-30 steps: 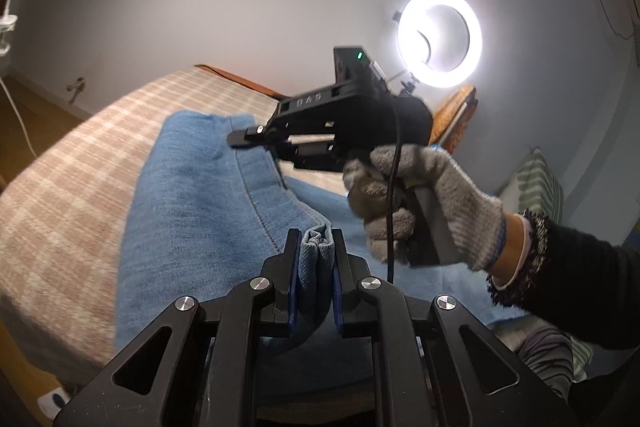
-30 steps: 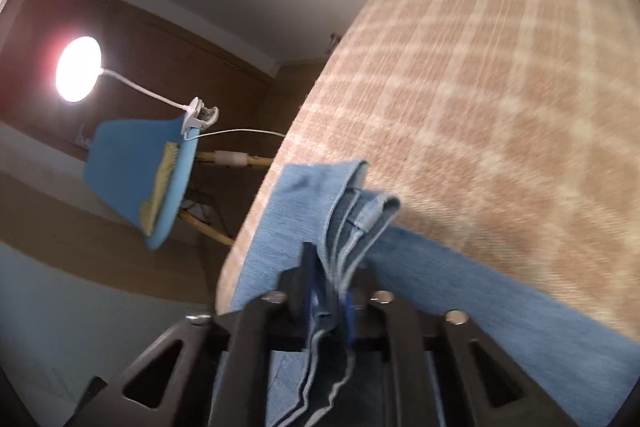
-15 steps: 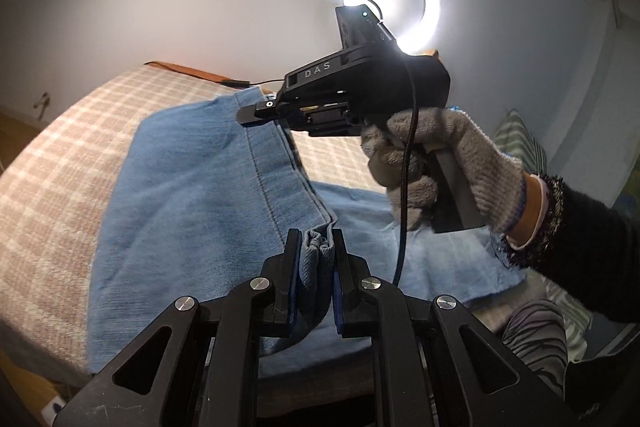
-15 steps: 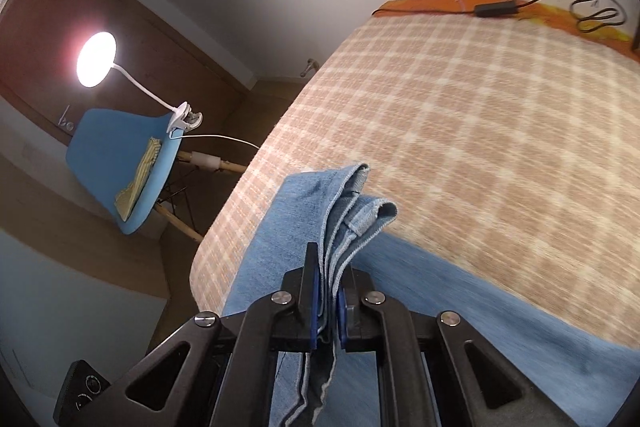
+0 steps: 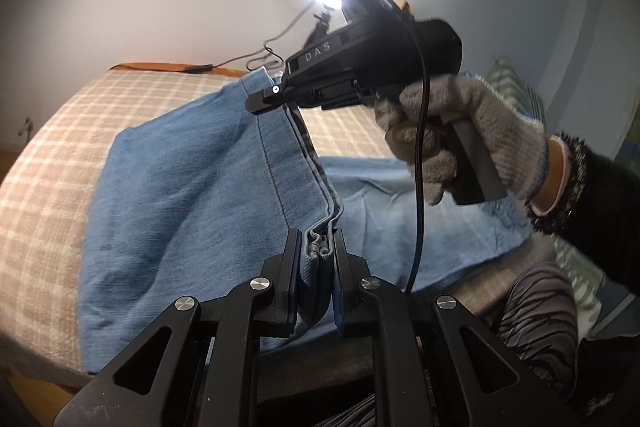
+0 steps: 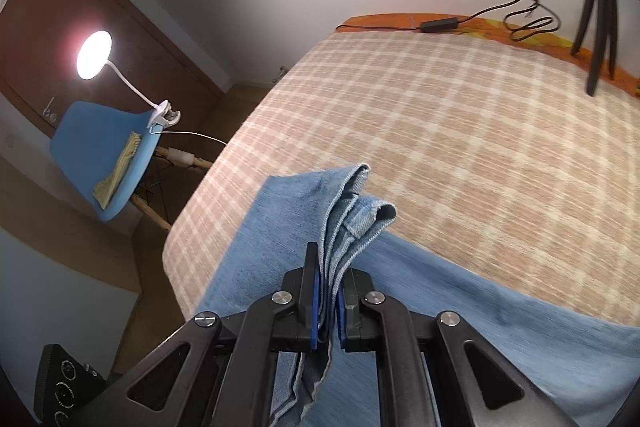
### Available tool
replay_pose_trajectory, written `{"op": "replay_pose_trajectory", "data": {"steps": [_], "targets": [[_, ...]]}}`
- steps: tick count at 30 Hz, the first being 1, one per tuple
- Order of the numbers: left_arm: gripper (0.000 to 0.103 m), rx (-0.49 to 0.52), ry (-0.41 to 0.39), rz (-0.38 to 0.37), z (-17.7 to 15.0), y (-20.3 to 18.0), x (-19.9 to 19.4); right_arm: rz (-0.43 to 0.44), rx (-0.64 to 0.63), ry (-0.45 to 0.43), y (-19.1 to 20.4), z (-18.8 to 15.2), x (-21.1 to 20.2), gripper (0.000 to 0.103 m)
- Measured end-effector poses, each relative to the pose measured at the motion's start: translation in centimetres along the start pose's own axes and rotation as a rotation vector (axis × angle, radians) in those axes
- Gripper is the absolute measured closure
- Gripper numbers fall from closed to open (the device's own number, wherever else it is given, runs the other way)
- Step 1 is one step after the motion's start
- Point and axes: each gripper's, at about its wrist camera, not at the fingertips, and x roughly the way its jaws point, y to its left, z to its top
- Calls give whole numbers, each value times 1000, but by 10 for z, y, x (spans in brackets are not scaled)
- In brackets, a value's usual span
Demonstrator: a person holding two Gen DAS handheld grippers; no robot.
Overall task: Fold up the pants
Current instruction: 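Grasp the jeans hem with the right tool while the left tool holds the waistband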
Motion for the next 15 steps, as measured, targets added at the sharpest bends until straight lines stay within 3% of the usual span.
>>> {"op": "replay_pose_trajectory", "data": {"steps": [15], "targets": [[92,133,28,-86,16,-68,21,-101,28,-82,-44,-28,-81,99]]}}
